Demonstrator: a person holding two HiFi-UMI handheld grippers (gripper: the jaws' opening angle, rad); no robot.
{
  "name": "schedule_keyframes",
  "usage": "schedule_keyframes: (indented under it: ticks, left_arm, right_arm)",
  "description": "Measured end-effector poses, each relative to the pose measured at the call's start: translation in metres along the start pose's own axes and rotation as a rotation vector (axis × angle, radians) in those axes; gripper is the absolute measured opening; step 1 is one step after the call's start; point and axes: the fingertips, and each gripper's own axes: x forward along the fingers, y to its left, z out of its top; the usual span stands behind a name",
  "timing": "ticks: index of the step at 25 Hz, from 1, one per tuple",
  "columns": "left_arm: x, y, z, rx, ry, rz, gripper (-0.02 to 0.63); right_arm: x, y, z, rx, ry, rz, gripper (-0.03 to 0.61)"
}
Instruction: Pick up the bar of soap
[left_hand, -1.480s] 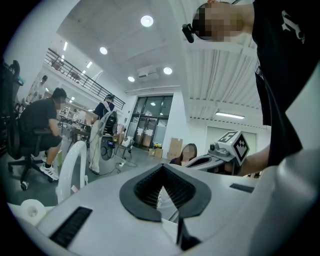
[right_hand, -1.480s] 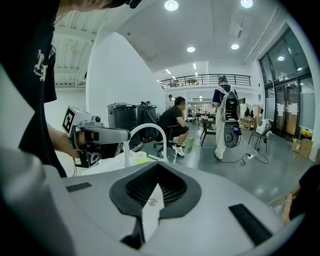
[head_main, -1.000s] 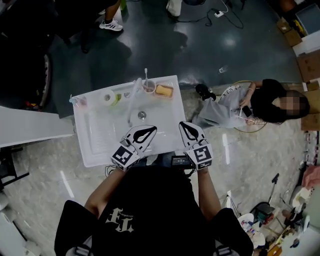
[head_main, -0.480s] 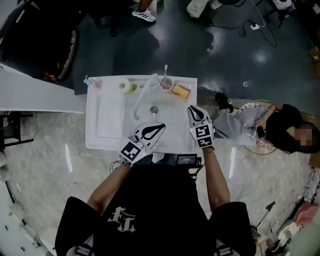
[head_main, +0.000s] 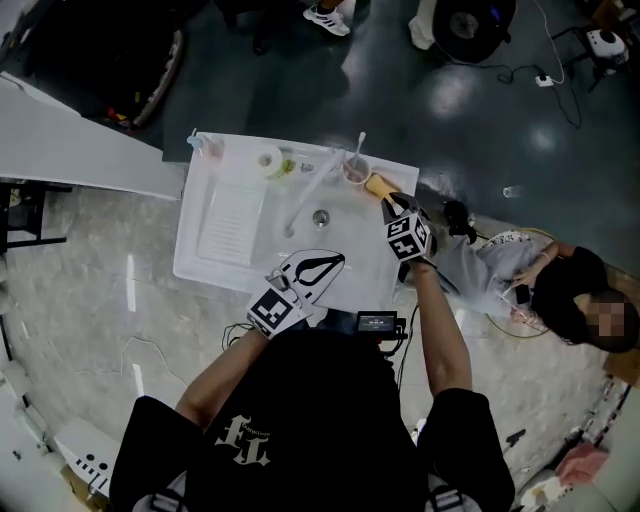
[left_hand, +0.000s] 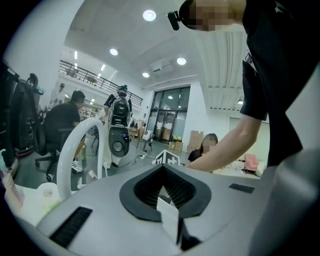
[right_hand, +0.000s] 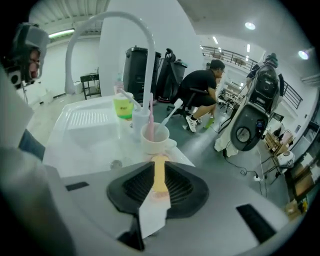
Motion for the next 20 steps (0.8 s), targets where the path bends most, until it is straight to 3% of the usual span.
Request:
schedule_keyframes:
  ticks: [8, 20]
  left_arm:
    - [-0.009, 0.015, 0.001, -0.029, -0.002, 0.026, 0.008]
    - [-0.012, 0.032, -0.006, -0.068, 0.005, 0.048, 0.008]
  right_arm:
    - [0.054, -0.004, -0.018, -0.029, 0.184, 0.11, 0.149]
    - [0.094, -0.006, -0.032, -0.092, 0.341, 0.212, 0.17]
